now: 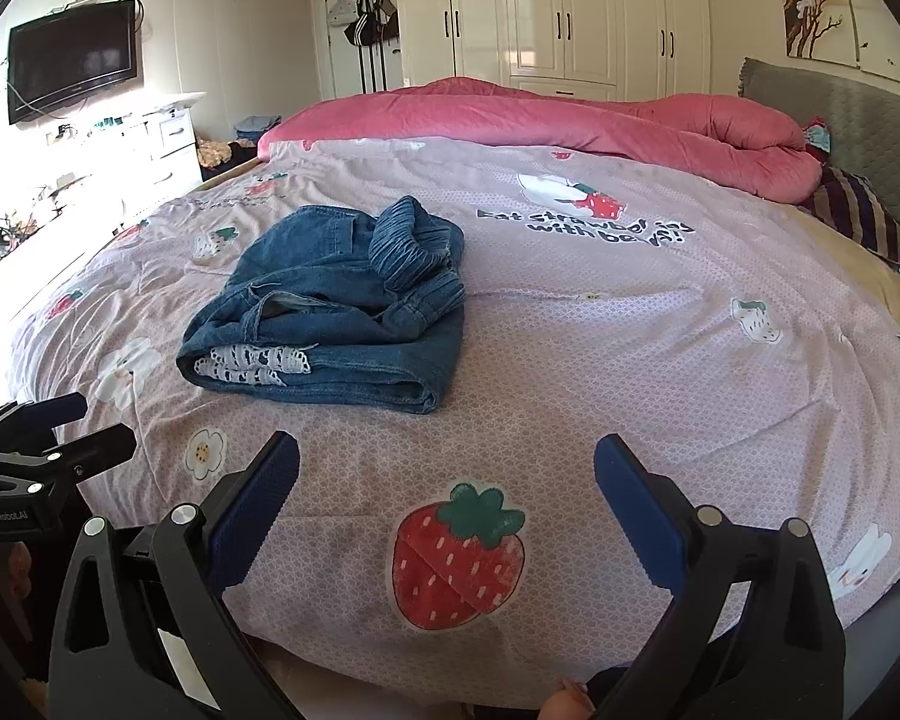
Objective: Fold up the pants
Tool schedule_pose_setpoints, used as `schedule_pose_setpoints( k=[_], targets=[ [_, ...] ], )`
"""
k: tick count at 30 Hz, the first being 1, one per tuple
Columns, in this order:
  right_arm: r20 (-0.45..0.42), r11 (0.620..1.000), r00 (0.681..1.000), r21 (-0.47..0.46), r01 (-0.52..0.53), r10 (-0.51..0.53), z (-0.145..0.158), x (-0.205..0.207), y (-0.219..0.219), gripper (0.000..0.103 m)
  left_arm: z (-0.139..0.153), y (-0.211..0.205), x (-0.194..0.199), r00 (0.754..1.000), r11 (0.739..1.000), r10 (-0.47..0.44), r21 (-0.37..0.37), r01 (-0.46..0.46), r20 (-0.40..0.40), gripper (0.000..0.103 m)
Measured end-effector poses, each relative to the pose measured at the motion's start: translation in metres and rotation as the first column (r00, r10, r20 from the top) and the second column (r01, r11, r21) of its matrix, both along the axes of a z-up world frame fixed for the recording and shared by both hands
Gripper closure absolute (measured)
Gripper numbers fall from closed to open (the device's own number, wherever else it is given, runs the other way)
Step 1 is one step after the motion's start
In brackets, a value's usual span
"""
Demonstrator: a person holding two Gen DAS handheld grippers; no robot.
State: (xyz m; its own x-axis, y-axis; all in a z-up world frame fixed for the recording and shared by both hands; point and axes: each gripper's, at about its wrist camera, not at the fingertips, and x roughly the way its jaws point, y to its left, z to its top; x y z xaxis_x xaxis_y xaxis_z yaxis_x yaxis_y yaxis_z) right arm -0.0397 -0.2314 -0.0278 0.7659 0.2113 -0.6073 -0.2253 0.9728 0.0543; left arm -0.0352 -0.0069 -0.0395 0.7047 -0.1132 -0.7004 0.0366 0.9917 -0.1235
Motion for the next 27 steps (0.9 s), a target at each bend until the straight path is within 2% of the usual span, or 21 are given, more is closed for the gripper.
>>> schedule_pose_setpoints(
  k=[27],
  targets=[
    [-0.016, 1.000, 1.000, -0.002, 0.005, -0.005, -0.0026, 0.0027, -0.0008, 0.005, -0.0014, -0.0046, 0.0006, 1.000, 1.000, -0.012, 0.009, 0.013, -0.010, 0.010]
  ],
)
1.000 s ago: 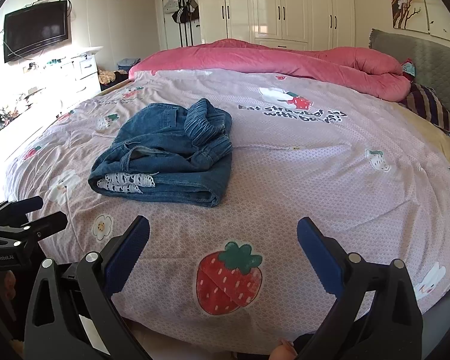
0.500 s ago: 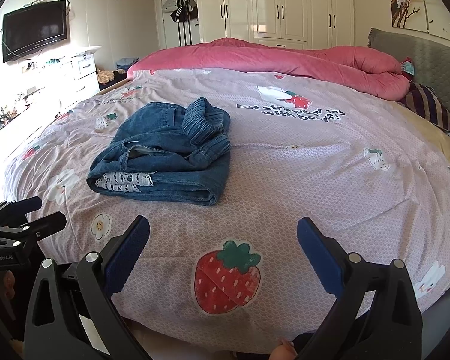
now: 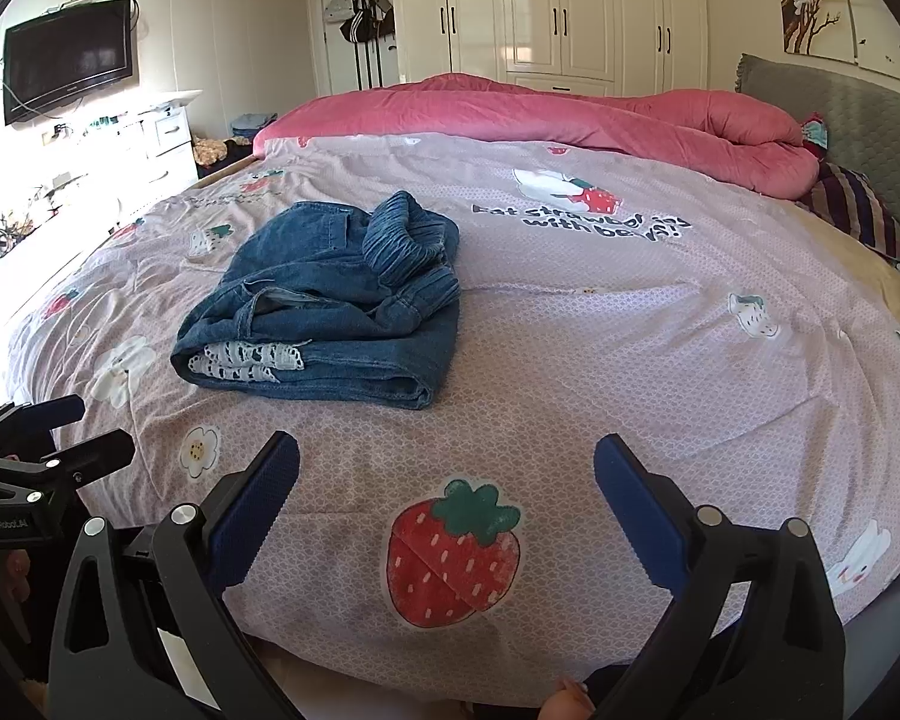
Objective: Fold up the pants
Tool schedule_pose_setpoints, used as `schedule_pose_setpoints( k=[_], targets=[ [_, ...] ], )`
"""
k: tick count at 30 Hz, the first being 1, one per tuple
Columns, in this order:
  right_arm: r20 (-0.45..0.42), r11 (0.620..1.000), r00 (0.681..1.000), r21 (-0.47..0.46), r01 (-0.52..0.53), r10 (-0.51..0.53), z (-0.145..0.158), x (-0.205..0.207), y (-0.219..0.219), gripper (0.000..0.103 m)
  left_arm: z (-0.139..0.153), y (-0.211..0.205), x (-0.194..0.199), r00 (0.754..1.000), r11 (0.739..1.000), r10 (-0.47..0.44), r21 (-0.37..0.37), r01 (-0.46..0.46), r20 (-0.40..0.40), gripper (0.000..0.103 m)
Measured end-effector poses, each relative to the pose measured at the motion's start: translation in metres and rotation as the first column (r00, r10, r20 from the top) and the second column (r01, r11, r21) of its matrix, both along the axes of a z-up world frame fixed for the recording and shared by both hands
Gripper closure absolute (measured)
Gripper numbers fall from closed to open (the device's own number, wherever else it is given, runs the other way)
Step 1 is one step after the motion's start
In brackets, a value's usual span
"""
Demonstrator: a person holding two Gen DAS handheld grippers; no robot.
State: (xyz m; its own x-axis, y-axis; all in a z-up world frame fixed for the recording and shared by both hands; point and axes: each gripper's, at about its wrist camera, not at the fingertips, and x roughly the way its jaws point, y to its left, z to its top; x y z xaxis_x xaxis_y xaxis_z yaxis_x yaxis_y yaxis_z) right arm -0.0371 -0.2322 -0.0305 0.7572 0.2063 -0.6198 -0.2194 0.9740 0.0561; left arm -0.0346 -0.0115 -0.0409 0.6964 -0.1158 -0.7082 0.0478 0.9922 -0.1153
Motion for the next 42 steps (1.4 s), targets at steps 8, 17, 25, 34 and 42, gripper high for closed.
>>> schedule_pose_setpoints(
  k=[8, 17, 25, 34, 42],
  targets=[
    [-0.002, 1.000, 1.000, -0.004, -0.001, 0.001, -0.001, 0.001, 0.000, 0.005, 0.000, -0.001, 0.000, 1.000, 1.000, -0.014, -0.003, 0.014, -0.004, 0.009],
    [-0.012, 1.000, 1.000, -0.010, -0.003, 0.003, -0.003, 0.002, 0.002, 0.005, 0.000, -0.004, 0.000, 1.000, 1.000, -0.015, 0.014, 0.015, 0.005, 0.009],
    [-0.020, 1.000, 1.000, -0.016, 0.004, -0.005, -0.005, 0.005, 0.002, 0.005, -0.003, -0.004, 0.005, 1.000, 0.998, 0.009, 0.056, -0.009, -0.016, 0.010],
    [-0.053, 0.999, 0.998, -0.014, 0.032, -0.033, -0.013, 0.011, -0.005, 0.005, 0.011, 0.018, 0.016, 0.997, 0.998, 0.070, 0.006, -0.070, 0.022, 0.010],
    [-0.062, 0.995, 0.993, 0.031, 0.098, -0.096, -0.014, 0.034, -0.041, 0.005, 0.015, 0.067, 0.062, 0.995, 0.995, 0.103, -0.007, -0.103, -0.021, 0.009]
  ],
)
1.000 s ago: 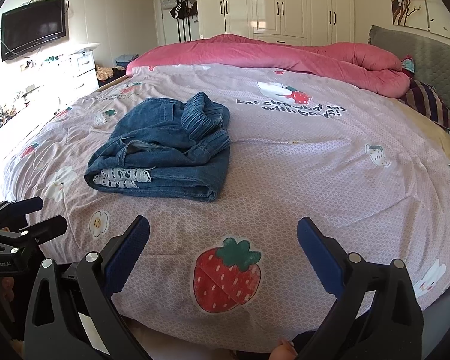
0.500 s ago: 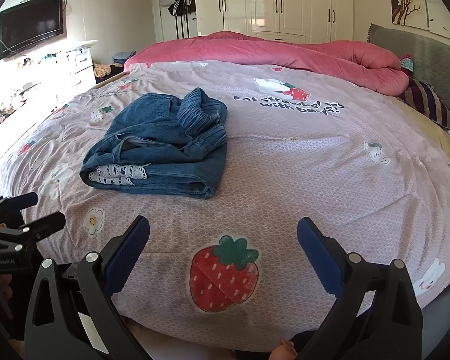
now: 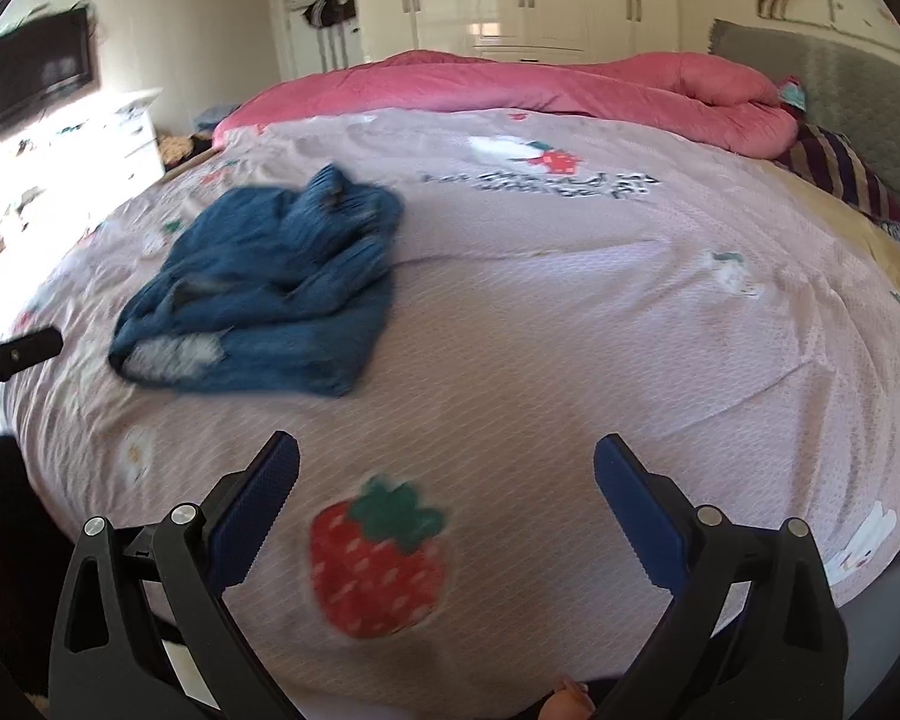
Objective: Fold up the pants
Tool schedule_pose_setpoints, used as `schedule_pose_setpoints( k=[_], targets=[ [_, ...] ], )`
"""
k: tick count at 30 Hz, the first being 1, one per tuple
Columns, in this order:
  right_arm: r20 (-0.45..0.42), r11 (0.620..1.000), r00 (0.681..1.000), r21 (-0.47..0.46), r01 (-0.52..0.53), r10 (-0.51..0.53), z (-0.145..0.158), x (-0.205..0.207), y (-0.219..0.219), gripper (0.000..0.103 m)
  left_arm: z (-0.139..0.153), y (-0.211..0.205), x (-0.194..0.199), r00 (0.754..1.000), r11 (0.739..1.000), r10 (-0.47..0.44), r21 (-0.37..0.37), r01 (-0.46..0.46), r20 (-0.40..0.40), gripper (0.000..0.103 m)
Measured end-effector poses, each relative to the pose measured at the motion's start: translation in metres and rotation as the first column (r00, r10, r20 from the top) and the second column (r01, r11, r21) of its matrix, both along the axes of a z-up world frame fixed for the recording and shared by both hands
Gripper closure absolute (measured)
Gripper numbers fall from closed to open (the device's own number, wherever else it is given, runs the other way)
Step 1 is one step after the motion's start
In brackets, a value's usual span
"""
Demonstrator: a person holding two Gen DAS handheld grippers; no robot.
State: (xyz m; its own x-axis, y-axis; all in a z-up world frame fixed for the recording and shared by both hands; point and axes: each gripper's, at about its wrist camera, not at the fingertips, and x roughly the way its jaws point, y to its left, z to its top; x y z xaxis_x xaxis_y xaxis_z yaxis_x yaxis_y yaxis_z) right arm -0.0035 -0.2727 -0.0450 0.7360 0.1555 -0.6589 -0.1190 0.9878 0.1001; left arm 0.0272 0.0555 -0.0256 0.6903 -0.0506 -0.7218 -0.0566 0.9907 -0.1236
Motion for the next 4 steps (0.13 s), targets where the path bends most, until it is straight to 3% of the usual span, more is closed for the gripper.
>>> schedule_pose_setpoints(
  k=[4],
  targets=[
    [0.017, 0.989, 0.989, -0.023, 0.144, -0.144, 0.013, 0.050, -0.055, 0.005, -0.014, 0.051, 0.059, 0.992, 0.988, 0.110, 0.118, -0.103, -0.054, 0.009]
  ],
)
